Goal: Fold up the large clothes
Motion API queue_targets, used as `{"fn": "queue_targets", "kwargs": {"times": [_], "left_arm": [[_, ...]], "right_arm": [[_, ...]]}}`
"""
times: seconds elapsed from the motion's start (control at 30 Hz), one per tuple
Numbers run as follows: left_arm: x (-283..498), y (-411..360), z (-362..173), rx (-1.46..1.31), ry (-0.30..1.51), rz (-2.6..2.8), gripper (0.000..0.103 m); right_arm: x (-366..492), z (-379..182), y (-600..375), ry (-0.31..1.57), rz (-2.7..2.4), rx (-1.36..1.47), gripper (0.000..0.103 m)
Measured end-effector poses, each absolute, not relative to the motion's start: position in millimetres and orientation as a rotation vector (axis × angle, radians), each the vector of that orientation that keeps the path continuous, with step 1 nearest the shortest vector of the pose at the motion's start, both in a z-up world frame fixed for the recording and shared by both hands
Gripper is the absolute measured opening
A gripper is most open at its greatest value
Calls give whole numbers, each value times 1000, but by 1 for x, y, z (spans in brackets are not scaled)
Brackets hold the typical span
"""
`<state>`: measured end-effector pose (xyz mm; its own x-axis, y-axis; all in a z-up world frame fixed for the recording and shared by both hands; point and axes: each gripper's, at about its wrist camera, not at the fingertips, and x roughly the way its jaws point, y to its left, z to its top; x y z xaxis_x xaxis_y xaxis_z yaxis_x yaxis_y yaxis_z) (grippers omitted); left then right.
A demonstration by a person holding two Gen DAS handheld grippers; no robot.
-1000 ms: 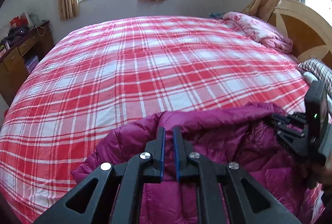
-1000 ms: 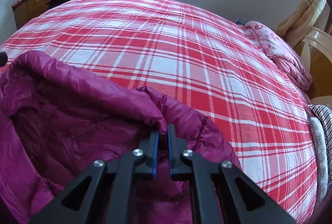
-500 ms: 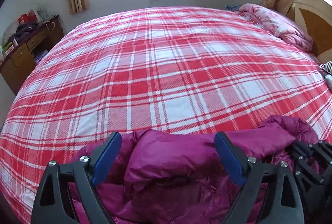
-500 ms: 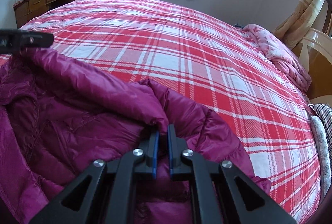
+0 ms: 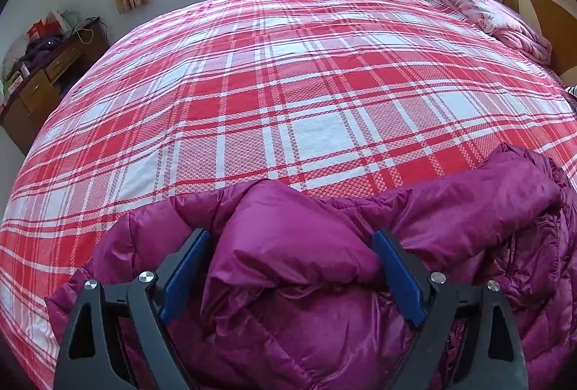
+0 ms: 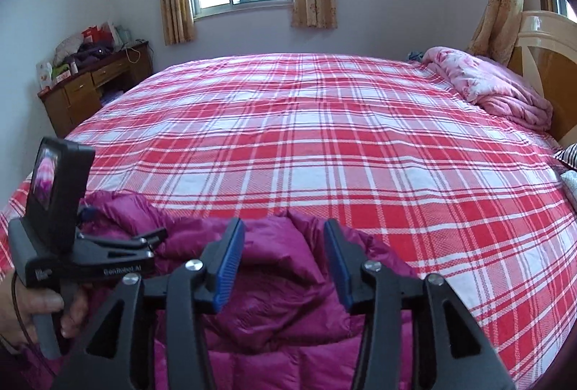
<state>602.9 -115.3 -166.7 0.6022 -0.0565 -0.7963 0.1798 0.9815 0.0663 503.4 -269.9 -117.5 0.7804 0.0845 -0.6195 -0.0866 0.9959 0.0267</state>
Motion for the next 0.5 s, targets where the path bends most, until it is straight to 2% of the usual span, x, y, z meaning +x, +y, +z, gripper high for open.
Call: {"fn": "queue_targets", "kwargs": {"times": [0.13, 0.27, 0.43, 0.5], "left_arm": [[595, -111, -149, 120, 851, -117, 91], [587, -115, -127, 63, 789, -175, 91], [600, -135, -162, 160, 913, -153, 91], [602, -128, -171, 121, 924, -160, 92]], "right_arm": [[528, -151, -260, 798, 103, -7, 47], [520, -167, -259, 794, 103, -30, 48], [521, -174, -260, 813, 107, -27, 48], [523, -178, -259, 815, 109, -29, 48]]}}
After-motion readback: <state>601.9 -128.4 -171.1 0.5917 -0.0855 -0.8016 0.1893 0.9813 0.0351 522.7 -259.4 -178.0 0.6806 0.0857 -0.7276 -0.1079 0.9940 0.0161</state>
